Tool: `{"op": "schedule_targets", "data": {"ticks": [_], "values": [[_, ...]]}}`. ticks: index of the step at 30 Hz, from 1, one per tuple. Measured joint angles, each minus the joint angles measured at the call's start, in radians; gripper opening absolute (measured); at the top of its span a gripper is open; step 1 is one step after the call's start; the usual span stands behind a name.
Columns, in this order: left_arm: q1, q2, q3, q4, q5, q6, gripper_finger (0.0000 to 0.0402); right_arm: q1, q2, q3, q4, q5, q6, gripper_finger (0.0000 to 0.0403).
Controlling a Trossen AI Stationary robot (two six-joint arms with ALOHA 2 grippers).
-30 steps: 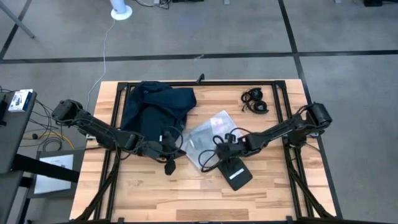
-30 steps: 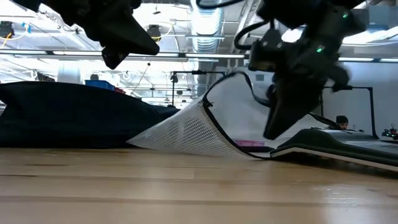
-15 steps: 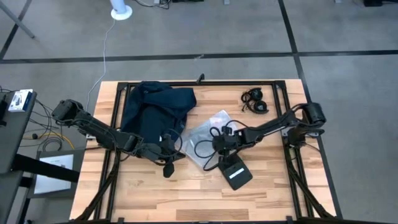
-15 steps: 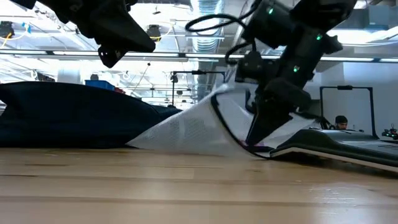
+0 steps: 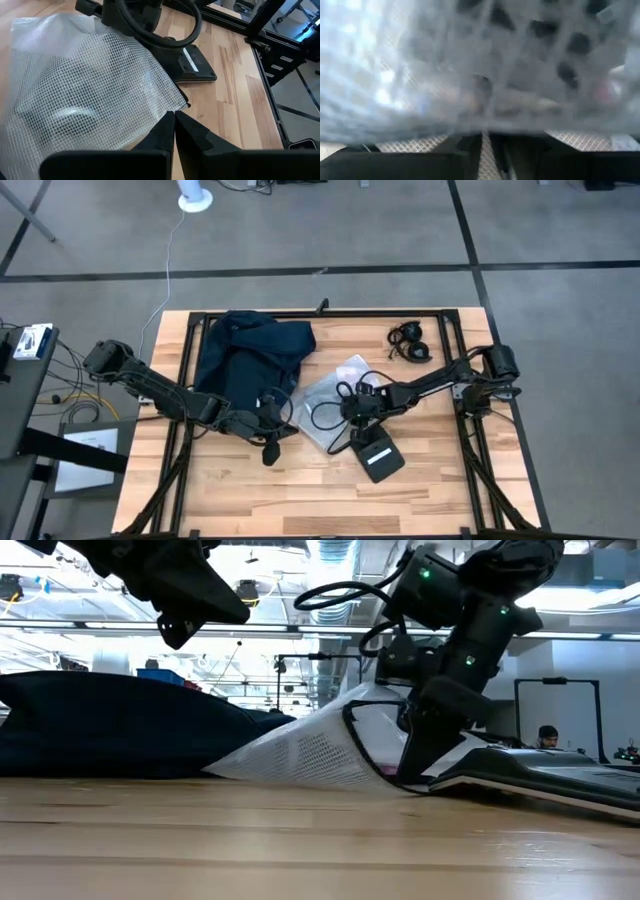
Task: Unpack backpack
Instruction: Remove the black pen from the white zip lock bag
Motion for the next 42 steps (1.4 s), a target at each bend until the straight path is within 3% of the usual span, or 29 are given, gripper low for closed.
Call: {"op": "schedule_targets", "data": {"ticks": [6, 13, 25, 28, 33, 36, 38, 42], "values": [[0.0, 0.0, 0.0, 0.0, 0.0, -0.004, 0.0, 0.044, -0.017, -0.001, -0.041, 0.011, 0.081, 0.0013], [0.0, 0.0, 0.0, -0.001, -0.001, -0.001, 0.0, 0.095, -0.163, 0.035, -0.17, -0.079, 0.201, 0.0006], [0.001, 0.0, 0.0, -0.001, -0.011, 0.034, 0.0, 0.231, -0.271, 0.216, -0.717, -0.351, 0.335, 0.0004], [0.001, 0.0, 0.0, -0.001, -0.011, 0.034, 0.0, 0.284, -0.283, 0.244, -0.883, -0.369, 0.4, 0.0005], [0.001, 0.0, 0.0, -0.001, -0.011, 0.034, 0.0, 0.333, -0.349, 0.246, -1.104, -0.309, 0.562, 0.0006], [0.002, 0.0, 0.0, 0.009, -0.011, 0.034, 0.0, 0.323, -0.406, 0.246, -1.219, -0.159, 0.679, 0.0006], [0.002, 0.0, 0.0, 0.015, -0.011, 0.034, 0.0, 0.287, -0.445, 0.235, -1.259, -0.045, 0.747, 0.0007], [0.002, 0.0, 0.0, 0.027, -0.011, 0.039, 0.0, 0.144, -0.514, 0.134, -1.222, 0.016, 0.752, 0.0007]]}}
